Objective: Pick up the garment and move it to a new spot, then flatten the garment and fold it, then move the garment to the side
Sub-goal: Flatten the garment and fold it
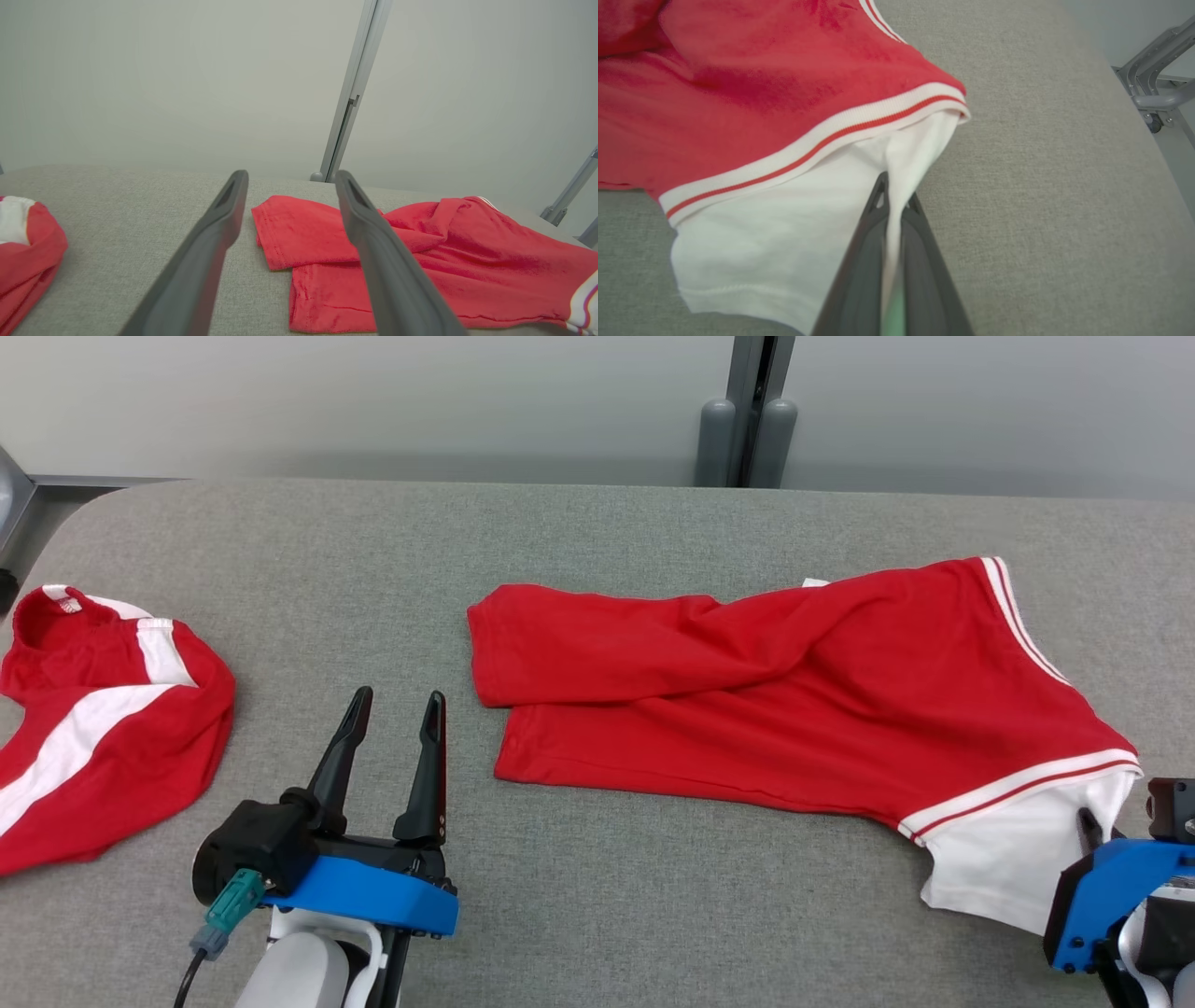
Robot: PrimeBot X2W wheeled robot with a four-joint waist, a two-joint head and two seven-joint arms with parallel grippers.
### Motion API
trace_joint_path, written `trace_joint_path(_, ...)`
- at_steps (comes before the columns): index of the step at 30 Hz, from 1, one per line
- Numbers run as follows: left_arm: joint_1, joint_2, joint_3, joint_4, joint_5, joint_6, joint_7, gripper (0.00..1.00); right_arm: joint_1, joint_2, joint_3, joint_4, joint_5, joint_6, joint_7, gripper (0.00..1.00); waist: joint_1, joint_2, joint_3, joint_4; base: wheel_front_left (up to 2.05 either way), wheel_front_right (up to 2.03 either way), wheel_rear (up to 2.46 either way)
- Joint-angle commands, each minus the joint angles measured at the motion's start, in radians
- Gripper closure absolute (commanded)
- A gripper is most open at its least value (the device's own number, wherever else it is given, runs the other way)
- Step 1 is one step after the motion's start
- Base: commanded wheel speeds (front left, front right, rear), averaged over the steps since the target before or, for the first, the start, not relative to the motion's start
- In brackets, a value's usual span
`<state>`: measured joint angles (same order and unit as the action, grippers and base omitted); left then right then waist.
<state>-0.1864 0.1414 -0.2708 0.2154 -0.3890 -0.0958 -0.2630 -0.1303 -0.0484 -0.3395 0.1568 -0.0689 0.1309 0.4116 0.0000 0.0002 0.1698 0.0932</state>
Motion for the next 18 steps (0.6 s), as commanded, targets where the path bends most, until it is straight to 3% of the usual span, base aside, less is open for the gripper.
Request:
trace_joint_path(1,-0.002,0.005,0.001,-0.002,-0.003,0.004,-0.003,0.00,0.018,-0.004,-0.016,-0.024,-0.015,0.000,0.006,1.00,0.0000,-0.0002,-0.001,-0.001,0.00,0.00,0.00)
trace_joint_path(2,-0.002,0.005,0.000,-0.001,-0.003,0.005,-0.003,0.00,0.017,-0.005,-0.024,-0.039,-0.024,0.000,-0.003,1.00,0.0000,-0.0002,-0.001,-0.002,0.00,0.00,0.00)
trace_joint_path(3,-0.002,0.005,-0.001,0.000,-0.002,0.005,-0.003,0.00,0.018,-0.004,-0.027,-0.041,-0.026,0.000,-0.005,0.76,0.0000,-0.0002,-0.002,-0.002,0.00,0.00,0.00)
trace_joint_path(4,-0.002,0.007,-0.003,0.001,-0.002,0.005,-0.003,0.00,0.018,-0.003,-0.042,-0.036,-0.013,0.000,-0.003,0.00,0.0000,-0.0002,-0.004,-0.003,0.00,0.00,0.00)
trace_joint_path(10,0.006,0.015,-0.009,0.011,0.005,0.007,-0.002,0.00,0.035,-0.004,-0.050,-0.050,0.009,0.000,-0.032,0.00,0.0000,-0.0002,-0.020,-0.008,0.00,0.00,0.00)
trace_joint_path(18,0.038,0.043,-0.001,0.013,0.014,0.020,-0.002,0.00,0.109,-0.003,0.033,-0.133,0.054,0.000,-0.267,0.00,0.0000,-0.0002,-0.057,-0.053,0.00,0.00,0.00)
